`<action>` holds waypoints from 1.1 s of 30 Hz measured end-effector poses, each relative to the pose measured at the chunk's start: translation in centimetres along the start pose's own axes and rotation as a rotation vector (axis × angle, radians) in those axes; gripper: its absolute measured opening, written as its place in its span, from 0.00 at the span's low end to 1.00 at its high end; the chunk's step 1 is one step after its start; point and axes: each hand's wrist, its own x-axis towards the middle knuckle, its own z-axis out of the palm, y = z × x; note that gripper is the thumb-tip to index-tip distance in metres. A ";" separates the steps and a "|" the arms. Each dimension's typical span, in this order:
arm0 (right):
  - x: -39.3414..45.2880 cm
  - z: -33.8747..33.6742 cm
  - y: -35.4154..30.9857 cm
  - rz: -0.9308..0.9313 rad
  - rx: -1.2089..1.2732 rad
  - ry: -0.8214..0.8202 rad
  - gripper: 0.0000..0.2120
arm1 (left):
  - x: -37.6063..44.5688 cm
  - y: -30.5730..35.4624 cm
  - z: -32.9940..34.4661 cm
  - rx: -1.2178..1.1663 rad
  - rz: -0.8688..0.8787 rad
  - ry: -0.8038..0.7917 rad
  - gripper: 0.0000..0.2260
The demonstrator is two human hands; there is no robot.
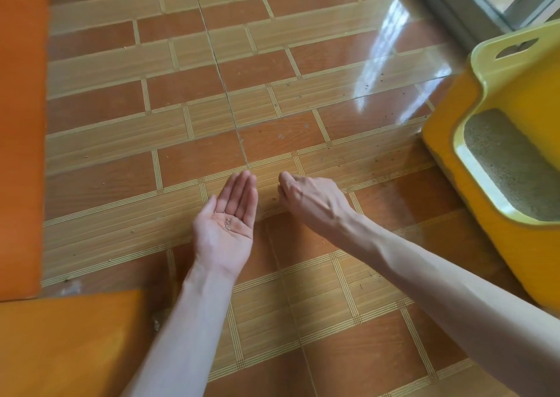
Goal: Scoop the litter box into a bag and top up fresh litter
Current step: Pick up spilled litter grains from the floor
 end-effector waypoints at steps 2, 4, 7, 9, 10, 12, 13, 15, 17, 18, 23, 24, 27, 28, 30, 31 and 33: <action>0.7 0.6 -0.4 -0.036 -0.032 -0.010 0.08 | 0.1 0.5 -0.1 -0.026 0.027 0.015 0.21; 1.3 0.9 -0.6 -0.042 -0.064 -0.016 0.06 | 0.1 0.8 -0.2 -0.037 0.040 0.021 0.21; 1.6 1.2 -0.8 -0.040 -0.088 -0.040 0.03 | 0.1 0.8 -0.3 -0.041 0.046 0.025 0.21; 1.6 1.4 -0.9 -0.050 -0.134 -0.068 0.04 | 0.0 0.8 -0.3 -0.043 0.041 0.025 0.21; 1.5 1.5 -1.0 -0.070 -0.162 -0.071 0.06 | 0.0 0.8 -0.3 -0.046 0.037 0.026 0.21; 1.3 1.6 -1.3 -0.112 -0.221 -0.072 0.08 | 0.0 0.6 -0.3 -0.042 0.029 0.031 0.21; 1.1 1.6 -1.5 -0.125 -0.262 -0.077 0.09 | -0.1 0.6 -0.3 -0.039 0.026 0.032 0.21; 0.7 1.6 -2.0 -0.123 -0.334 -0.082 0.10 | -0.1 0.4 -0.2 -0.035 0.022 0.030 0.21; 0.4 1.5 -2.5 -0.109 -0.375 -0.080 0.11 | -0.1 0.3 -0.2 -0.033 0.012 0.029 0.21; 0.4 1.4 -2.8 -0.108 -0.383 -0.080 0.11 | 0.0 0.2 -0.2 -0.029 0.006 0.029 0.21; 0.7 0.8 -3.3 -0.054 -0.323 -0.137 0.09 | -0.1 -0.4 0.1 -0.011 -0.015 0.014 0.21; 0.6 0.7 -3.1 -0.039 -0.282 -0.145 0.07 | -0.1 -0.5 0.2 -0.010 -0.018 0.012 0.21; -0.1 0.0 -1.2 0.158 0.029 -0.090 0.05 | -0.2 -0.6 0.4 -0.008 -0.031 0.006 0.21; -0.6 -0.4 -0.3 0.244 0.130 -0.036 0.07 | -0.3 -0.7 0.4 -0.006 -0.037 0.005 0.21; -1.8 -1.3 1.9 0.366 0.220 0.096 0.10 | -0.4 -0.8 0.5 -0.002 -0.046 -0.001 0.21; -2.6 -1.6 3.0 0.401 0.243 0.148 0.11 | -0.4 -1.0 0.5 -0.001 -0.051 -0.003 0.21; -4.0 -2.1 4.7 0.437 0.270 0.196 0.12 | -0.5 -1.1 0.6 0.006 -0.057 -0.009 0.21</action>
